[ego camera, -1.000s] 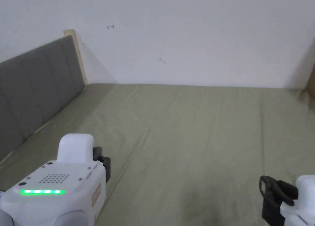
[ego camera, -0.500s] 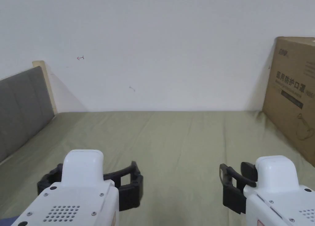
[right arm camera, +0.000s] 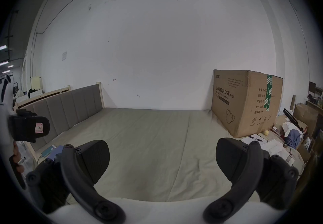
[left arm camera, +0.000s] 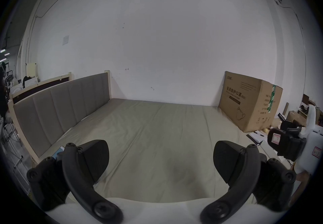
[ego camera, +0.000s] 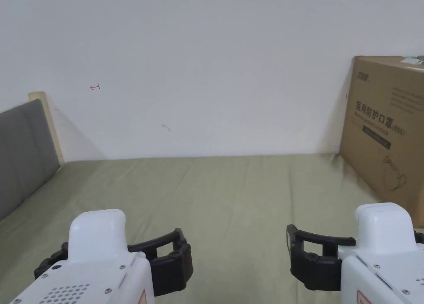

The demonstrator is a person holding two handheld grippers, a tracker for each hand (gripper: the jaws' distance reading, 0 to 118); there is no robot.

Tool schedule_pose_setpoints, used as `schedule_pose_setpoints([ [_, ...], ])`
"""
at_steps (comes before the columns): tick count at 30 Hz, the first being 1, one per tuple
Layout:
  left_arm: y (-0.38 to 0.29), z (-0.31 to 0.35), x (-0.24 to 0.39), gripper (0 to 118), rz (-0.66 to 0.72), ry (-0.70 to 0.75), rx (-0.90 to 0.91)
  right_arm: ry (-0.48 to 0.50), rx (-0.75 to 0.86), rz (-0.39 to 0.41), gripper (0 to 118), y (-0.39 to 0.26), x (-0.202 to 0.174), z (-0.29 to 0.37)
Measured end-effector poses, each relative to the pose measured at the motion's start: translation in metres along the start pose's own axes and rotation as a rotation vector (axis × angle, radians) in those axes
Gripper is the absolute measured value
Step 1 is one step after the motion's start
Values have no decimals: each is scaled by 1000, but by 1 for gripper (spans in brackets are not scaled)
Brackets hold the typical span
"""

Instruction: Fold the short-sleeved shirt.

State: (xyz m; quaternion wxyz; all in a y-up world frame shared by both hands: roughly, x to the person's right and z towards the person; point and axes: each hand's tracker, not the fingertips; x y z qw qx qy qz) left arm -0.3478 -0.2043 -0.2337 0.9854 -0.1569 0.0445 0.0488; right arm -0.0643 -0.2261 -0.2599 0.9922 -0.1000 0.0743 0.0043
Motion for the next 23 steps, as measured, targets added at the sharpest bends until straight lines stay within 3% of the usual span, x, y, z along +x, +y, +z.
schedule_pose_setpoints([
  [3,6,5,6,117,-31,10,-2,-7,10,-16,118,7,-2,6],
  [8,11,10,17,117,-108,3,48,-81,27,25,118,11,-7,8],
  [23,8,-1,10,117,-50,-16,10,-60,23,11,118,13,-14,5],
])
